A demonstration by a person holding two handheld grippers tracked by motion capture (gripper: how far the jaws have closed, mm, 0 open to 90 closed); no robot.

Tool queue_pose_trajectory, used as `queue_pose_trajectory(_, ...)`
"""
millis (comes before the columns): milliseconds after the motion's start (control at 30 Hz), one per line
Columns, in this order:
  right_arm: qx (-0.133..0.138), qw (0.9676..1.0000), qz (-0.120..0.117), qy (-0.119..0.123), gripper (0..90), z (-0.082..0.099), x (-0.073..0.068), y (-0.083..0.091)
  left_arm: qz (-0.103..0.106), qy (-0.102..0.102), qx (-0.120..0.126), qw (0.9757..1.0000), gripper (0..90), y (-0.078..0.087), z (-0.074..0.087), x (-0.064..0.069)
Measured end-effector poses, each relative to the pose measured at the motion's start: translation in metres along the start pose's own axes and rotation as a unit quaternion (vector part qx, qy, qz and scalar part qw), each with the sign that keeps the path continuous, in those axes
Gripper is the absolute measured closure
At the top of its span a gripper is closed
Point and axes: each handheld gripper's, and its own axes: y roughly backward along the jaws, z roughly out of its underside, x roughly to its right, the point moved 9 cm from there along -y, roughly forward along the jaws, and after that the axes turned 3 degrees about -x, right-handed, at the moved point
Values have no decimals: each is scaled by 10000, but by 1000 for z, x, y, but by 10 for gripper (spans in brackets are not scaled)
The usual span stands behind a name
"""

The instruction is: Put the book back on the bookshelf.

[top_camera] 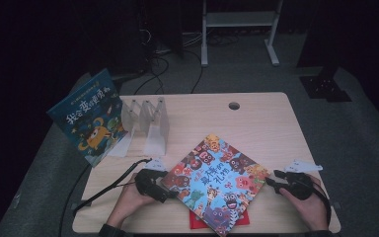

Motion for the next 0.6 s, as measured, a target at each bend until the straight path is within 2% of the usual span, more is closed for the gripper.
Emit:
queue_pose_trajectory(300, -12, 9999, -41, 142, 504, -19, -1, -20, -46, 88, 25, 9999, 72, 5, 7, 5)
queue_pose_trajectory(367, -40, 9998, -59, 170, 475, -23, -2, -23, -51, 108, 43, 9999, 72, 5, 8, 5)
queue_pose_trajectory(500, 173, 9996, -216, -91, 380, -36, 3, -26, -49, 108, 60, 9999, 72, 5, 8, 5)
queue_pose_trajectory(600, 239, 9987, -379, -226, 330, -42, 3, -36, -41, 119, 57, 9999, 72, 5, 8, 5)
